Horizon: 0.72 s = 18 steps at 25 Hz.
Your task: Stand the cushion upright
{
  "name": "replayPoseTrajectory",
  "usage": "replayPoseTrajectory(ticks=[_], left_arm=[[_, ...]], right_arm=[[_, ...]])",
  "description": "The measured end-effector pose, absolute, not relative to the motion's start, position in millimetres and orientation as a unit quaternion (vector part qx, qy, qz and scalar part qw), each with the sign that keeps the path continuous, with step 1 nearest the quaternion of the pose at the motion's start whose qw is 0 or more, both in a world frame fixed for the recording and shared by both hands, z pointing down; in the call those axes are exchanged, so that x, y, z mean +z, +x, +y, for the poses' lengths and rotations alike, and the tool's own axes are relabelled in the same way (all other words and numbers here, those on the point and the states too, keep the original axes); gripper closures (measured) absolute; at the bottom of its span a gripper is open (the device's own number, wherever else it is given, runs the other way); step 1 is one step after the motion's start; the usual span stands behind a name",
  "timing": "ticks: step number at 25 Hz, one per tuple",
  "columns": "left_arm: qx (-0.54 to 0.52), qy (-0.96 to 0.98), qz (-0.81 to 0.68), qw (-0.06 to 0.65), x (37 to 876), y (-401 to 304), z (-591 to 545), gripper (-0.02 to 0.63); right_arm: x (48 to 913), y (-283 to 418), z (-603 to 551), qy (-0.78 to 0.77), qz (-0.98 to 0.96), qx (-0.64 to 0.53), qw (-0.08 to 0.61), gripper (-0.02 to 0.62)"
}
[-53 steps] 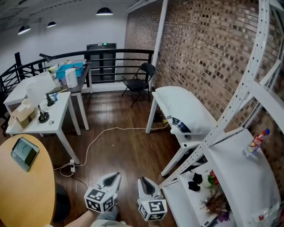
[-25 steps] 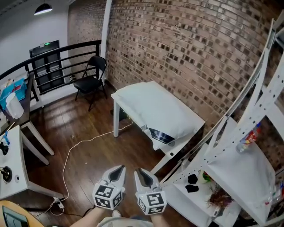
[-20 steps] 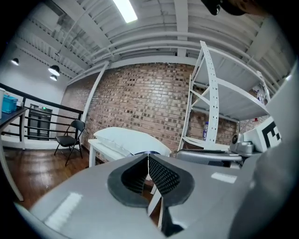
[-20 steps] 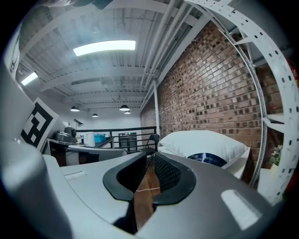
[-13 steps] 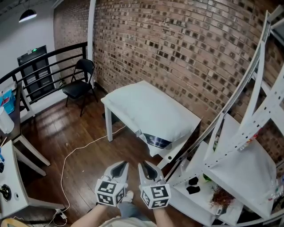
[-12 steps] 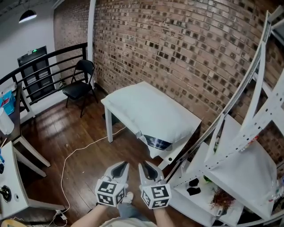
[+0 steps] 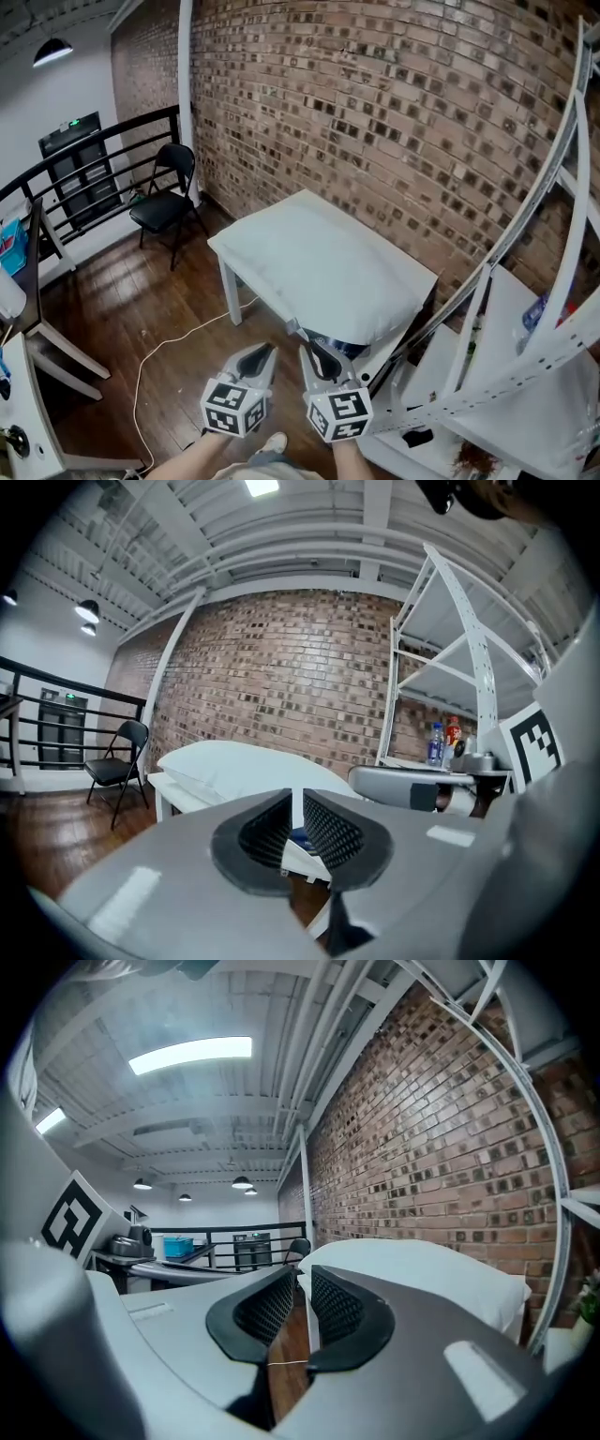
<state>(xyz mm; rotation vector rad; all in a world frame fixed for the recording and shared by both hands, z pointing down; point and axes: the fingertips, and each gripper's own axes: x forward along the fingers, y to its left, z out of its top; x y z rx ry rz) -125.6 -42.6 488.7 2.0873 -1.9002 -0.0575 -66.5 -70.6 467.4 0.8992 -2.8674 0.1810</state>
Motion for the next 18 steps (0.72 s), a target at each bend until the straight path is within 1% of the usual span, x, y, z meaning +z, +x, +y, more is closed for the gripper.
replayPoseTrajectory(ticks=[5,10,15,18], left_arm=[[-0.017,0.732,-0.660,0.169,491.4,-133.0,-101.5,0.586],[-0.007,0.716,-0.676,0.174,496.1,-142.5,-145.4,0.548],[-0.028,0.699,-0.683,0.211,501.8,-159.6,-171.1,0.519],[-0.032,0.690,-0.683,0.235,509.0,-167.2,-182.4,0.490]], right_arm=[[458.6,-66.3,-124.1,0.297,-0.951,0.043,0.076,0.538],[449.4,-52.2,-179.3,0.298,-0.950,0.028,0.087,0.535],[428.2,-49.2,-229.7,0.290,-0.951,0.011,0.106,0.531],[414.0,-46.2,-259.2,0.301,-0.948,0.002,0.105,0.529]])
